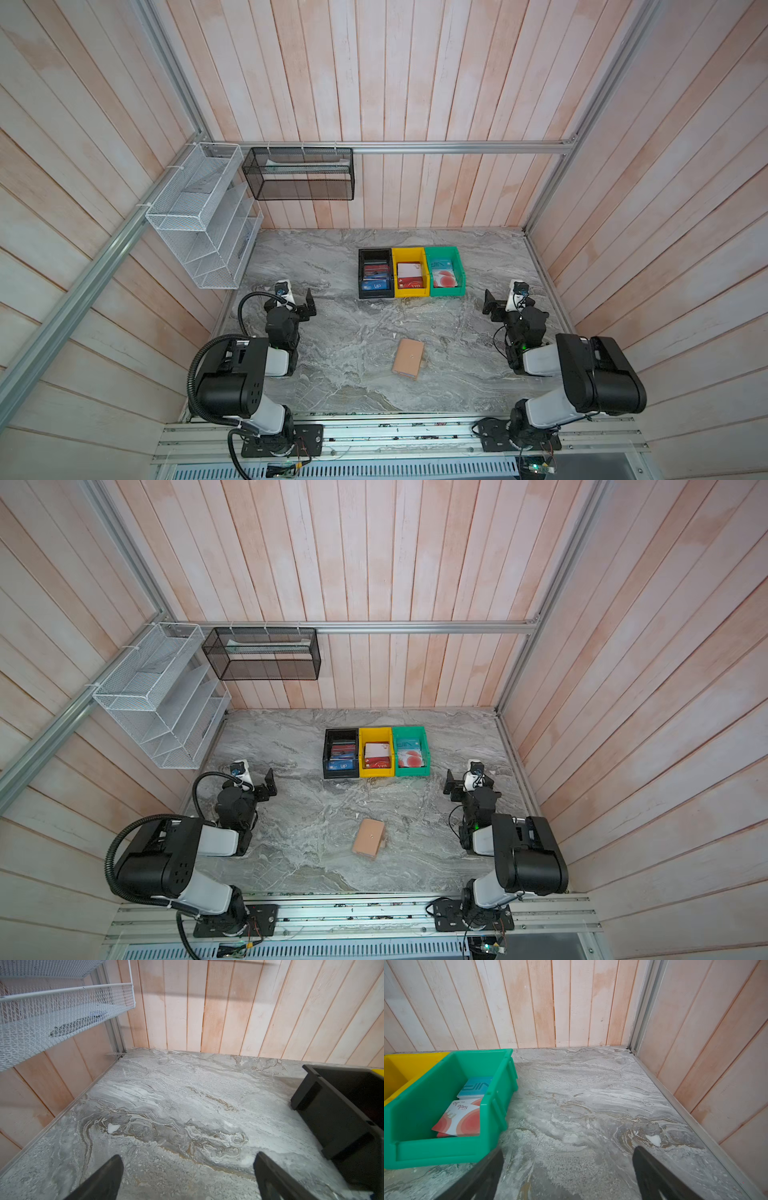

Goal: Take the credit cards out of the card holder

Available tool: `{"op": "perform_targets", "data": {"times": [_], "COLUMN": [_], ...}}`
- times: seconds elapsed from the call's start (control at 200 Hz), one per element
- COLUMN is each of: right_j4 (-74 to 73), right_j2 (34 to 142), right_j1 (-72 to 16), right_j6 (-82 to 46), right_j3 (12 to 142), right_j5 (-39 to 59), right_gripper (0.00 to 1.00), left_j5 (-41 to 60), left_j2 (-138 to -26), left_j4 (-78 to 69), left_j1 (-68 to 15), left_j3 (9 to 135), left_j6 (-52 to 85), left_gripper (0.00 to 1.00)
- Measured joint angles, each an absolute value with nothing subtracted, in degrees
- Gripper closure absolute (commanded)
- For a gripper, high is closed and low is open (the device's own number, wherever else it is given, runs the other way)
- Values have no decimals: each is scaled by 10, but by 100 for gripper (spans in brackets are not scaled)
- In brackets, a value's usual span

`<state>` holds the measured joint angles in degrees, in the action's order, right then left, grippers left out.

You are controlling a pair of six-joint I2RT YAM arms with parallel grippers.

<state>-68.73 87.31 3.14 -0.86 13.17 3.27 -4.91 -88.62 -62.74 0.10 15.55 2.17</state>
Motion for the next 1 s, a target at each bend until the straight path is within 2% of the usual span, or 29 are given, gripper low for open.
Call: {"op": "perform_targets", "data": {"times": [0.815,1.0], "right_j4": [-687,-658], "right_j2": [873,834], "right_j1": [30,-8], "right_j6": [-8,4], "right_j3": [132,132], "right_j5": [28,-21], "right_gripper": [3,5], "left_j5": [-49,-49], "left_j2": [-886,-885], "left_j4": [-627,-625], "left_j1": [1,0], "left_j3": [156,156], "left_j6": [22,20], "left_gripper": [1,4]}}
